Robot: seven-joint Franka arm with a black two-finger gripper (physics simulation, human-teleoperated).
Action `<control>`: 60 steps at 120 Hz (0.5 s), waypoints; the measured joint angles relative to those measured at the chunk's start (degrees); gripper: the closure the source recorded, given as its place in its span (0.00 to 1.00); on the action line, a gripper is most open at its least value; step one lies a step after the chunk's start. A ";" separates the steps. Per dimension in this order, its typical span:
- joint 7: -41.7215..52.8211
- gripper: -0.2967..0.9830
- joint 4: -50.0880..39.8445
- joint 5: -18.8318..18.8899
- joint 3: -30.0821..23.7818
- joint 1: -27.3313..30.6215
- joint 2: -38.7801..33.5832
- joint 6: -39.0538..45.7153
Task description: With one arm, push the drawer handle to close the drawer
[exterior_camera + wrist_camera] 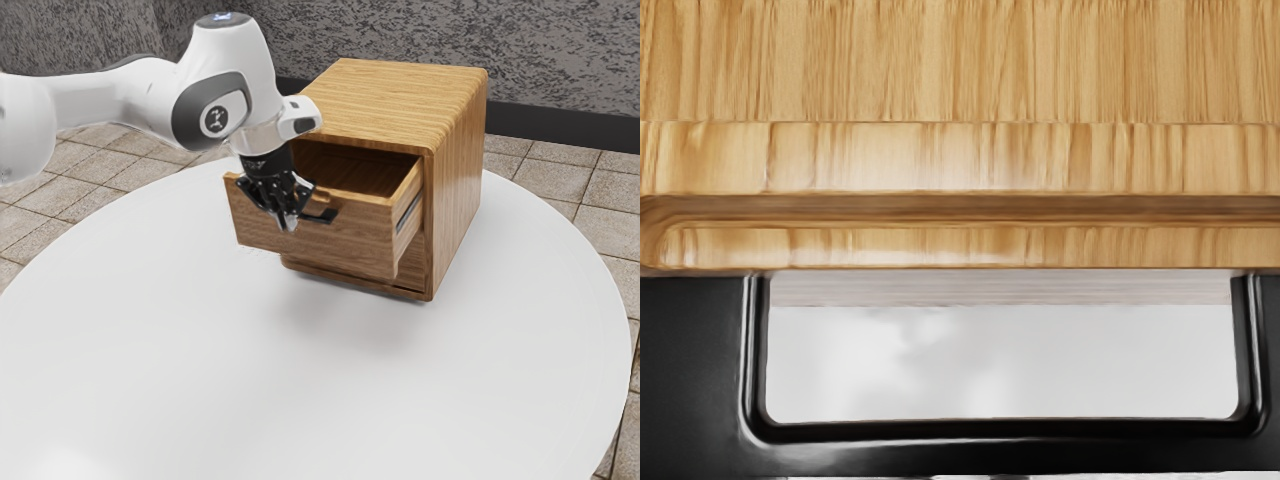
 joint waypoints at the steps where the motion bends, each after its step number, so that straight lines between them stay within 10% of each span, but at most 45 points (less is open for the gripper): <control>1: 0.00 0.78 0.38 0.17 -0.01 0.08 0.30 0.03; 60: 0.02 0.78 16.02 6.64 -1.09 0.63 13.25 0.66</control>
